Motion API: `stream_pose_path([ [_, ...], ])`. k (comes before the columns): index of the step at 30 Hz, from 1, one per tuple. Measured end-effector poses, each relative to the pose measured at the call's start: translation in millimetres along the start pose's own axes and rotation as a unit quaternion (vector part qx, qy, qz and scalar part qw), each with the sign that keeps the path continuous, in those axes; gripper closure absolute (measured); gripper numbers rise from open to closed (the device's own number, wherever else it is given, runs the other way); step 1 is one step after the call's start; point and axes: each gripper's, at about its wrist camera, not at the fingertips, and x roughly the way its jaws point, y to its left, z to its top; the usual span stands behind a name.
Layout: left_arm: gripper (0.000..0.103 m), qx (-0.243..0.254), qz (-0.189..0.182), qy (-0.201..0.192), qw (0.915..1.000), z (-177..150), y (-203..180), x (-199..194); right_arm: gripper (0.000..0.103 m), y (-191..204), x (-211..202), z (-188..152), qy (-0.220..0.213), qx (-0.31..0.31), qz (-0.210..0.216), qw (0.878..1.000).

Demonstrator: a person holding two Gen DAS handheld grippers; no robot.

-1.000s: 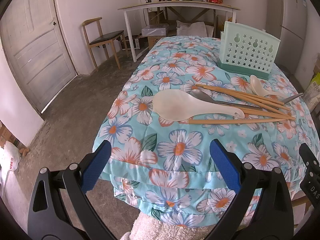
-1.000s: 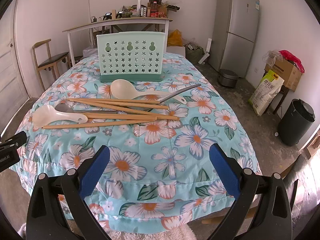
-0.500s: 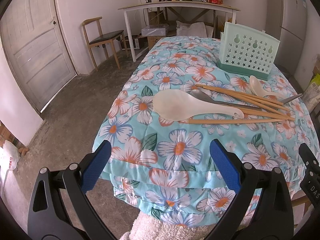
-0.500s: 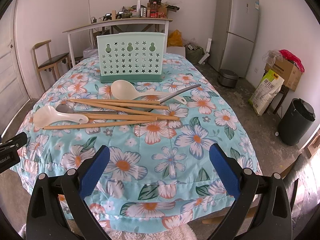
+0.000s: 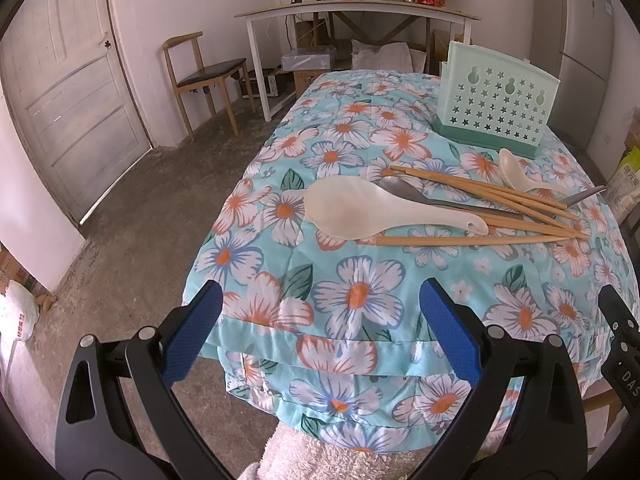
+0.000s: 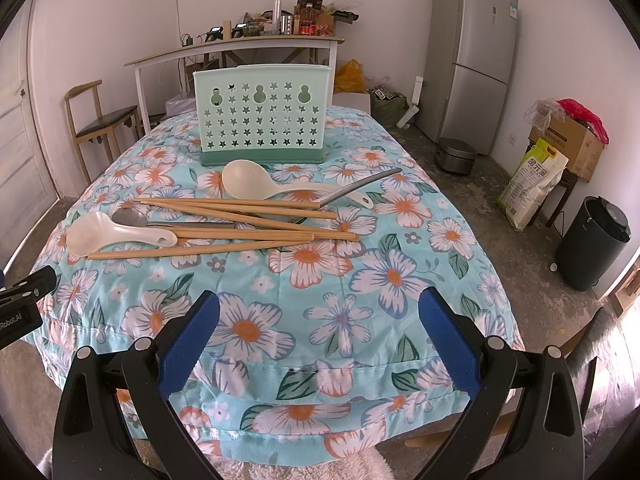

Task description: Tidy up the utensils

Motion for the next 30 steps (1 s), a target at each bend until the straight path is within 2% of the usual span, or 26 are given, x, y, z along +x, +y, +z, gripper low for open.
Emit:
stream_pose_path([
  [30,0.008,-0.002,0.002,0.007,1.0,0.7,4.5,5.0,0.006,1.3,-0.7,1.4,0.0,-0.002,0.003,1.0],
])
